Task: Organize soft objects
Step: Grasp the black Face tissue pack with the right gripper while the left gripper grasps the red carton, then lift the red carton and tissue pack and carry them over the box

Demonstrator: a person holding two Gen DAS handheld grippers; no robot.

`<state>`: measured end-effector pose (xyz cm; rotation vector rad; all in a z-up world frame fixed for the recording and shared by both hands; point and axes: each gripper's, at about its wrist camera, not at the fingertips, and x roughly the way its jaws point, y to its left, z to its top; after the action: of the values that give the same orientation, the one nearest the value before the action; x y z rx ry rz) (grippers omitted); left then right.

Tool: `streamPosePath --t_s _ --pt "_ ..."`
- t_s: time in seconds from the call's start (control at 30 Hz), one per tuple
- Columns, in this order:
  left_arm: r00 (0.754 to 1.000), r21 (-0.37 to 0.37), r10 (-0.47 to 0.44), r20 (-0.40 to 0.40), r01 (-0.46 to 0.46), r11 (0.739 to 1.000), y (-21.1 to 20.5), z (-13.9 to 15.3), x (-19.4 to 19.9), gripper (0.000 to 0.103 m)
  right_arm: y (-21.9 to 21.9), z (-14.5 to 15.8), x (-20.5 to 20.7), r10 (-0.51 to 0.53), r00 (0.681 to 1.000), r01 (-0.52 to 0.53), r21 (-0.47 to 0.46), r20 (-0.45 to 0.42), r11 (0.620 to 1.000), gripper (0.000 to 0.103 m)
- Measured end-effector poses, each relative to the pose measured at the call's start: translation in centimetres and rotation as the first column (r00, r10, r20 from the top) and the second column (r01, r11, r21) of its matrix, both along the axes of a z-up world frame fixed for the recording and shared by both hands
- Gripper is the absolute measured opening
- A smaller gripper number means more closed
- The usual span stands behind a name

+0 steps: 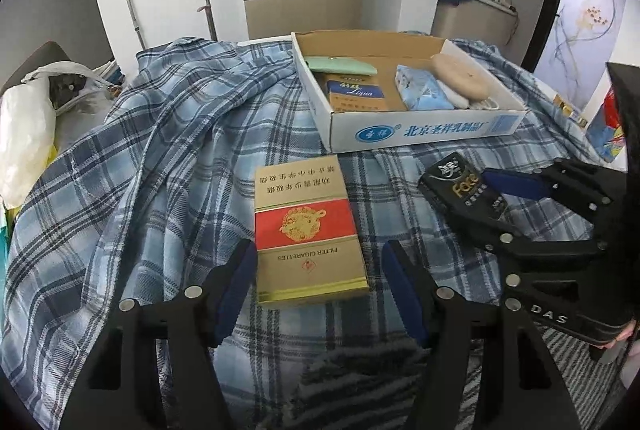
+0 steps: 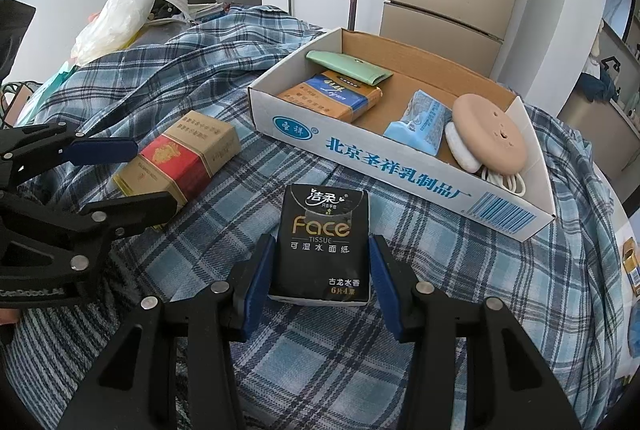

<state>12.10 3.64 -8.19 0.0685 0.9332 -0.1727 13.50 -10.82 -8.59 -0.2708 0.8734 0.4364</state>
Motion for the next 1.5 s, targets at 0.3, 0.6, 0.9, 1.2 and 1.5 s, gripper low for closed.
streamPosePath --t_s 0.3,0.6,0.9,1.2,1.5 --pt "1.0 -0.039 0.005 -0.013 -0.005 0.999 0.6 0.0 0.2 0.068 0.0 0.0 0.0 0.002 1.0 -0.002 -0.002 0.001 1.0 0.047" --pt "0.999 0.025 -0.007 -0.043 0.008 1.0 -0.3 -0.9 0.5 0.061 0.0 0.0 0.0 0.002 1.0 -0.002 -0.003 0.002 1.0 0.046" --pt "0.977 0.011 -0.048 0.208 0.046 0.999 -0.8 2.3 -2.8 0.06 -1.6 2.5 -1.5 -0.038 0.986 0.024 0.086 0.162 0.996 0.044" --pt "0.845 0.04 -0.072 0.529 0.06 0.997 -1.6 5.8 -7.5 0.06 -3.9 5.6 -3.7 -0.099 0.935 0.024 0.217 0.341 0.976 0.045" --pt "0.778 0.072 -0.065 0.625 0.025 0.997 -2.1 6.7 -9.3 0.06 -4.2 6.6 -4.3 -0.121 0.908 0.013 0.262 0.401 0.965 0.045"
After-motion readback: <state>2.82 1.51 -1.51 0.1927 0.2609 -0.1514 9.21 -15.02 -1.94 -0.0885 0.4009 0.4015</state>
